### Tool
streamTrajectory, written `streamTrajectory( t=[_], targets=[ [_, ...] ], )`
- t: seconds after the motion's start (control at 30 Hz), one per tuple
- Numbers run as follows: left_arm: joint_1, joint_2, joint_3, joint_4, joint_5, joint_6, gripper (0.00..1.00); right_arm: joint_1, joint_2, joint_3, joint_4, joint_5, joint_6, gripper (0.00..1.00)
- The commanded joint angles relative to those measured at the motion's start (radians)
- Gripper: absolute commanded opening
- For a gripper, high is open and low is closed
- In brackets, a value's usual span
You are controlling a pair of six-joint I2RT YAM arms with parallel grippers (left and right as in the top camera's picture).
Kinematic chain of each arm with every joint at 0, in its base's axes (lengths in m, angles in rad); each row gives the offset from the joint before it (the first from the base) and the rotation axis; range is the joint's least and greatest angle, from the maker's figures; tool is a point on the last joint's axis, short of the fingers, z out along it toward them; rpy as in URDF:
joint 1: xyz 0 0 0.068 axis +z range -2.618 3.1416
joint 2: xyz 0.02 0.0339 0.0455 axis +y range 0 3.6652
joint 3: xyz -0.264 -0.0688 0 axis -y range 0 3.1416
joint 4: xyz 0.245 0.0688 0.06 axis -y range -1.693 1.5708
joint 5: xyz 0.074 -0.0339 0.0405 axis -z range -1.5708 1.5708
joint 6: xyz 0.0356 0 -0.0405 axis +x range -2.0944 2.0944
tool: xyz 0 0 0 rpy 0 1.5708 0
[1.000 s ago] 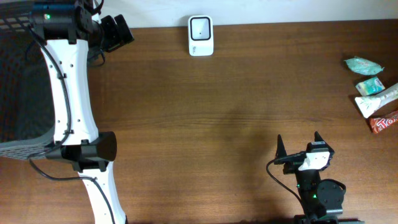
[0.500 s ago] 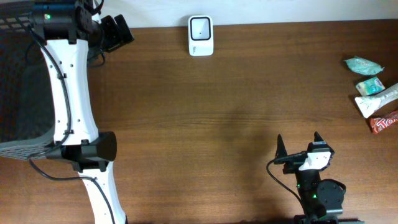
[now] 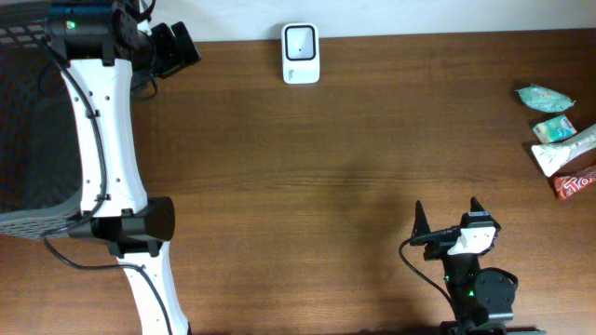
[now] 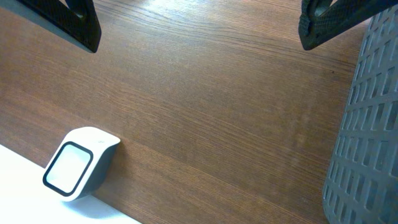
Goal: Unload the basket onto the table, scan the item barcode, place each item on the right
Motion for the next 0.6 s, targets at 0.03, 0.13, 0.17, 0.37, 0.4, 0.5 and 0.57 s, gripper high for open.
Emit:
streamTrajectory(
  t=[0.03,0.13,0.17,0.37,0.4,0.5,0.57],
  targets=[
    [-0.001,-0.006,0.01,-0.001,0.004,0.012,0.99,-0.007,-0.011,-0.009,-0.001,0.005,0.004,0.99],
    [-0.001,-0.006,0.01,-0.001,0.003,0.012,0.99,-0.007,-0.011,-0.009,-0.001,0.005,0.004,0.99],
    [-0.001,-0.006,0.009,-0.001,0.003,0.012,0.99,-0.007,-0.011,-0.009,-0.001,0.005,0.004,0.99],
    [-0.001,-0.006,0.009,-0.001,0.001,0.016,0.99,-0.007,-0.011,-0.009,-0.001,0.005,0.004,0.99],
    [-0.001,-0.006,0.009,-0.001,-0.03,0.031,0.99,-0.007,-0.011,-0.009,-0.001,0.005,0.004,0.99],
    [-0.001,-0.027,0.009,-0.001,-0.045,0.031,0.99,-0.007,-0.011,-0.009,-0.001,0.005,0.004,0.99],
    [-0.017,-0.066,0.009,-0.001,-0.057,0.032,0.99,-0.007,-0.011,-0.009,-0.001,0.005,0.004,0.99]
  ],
)
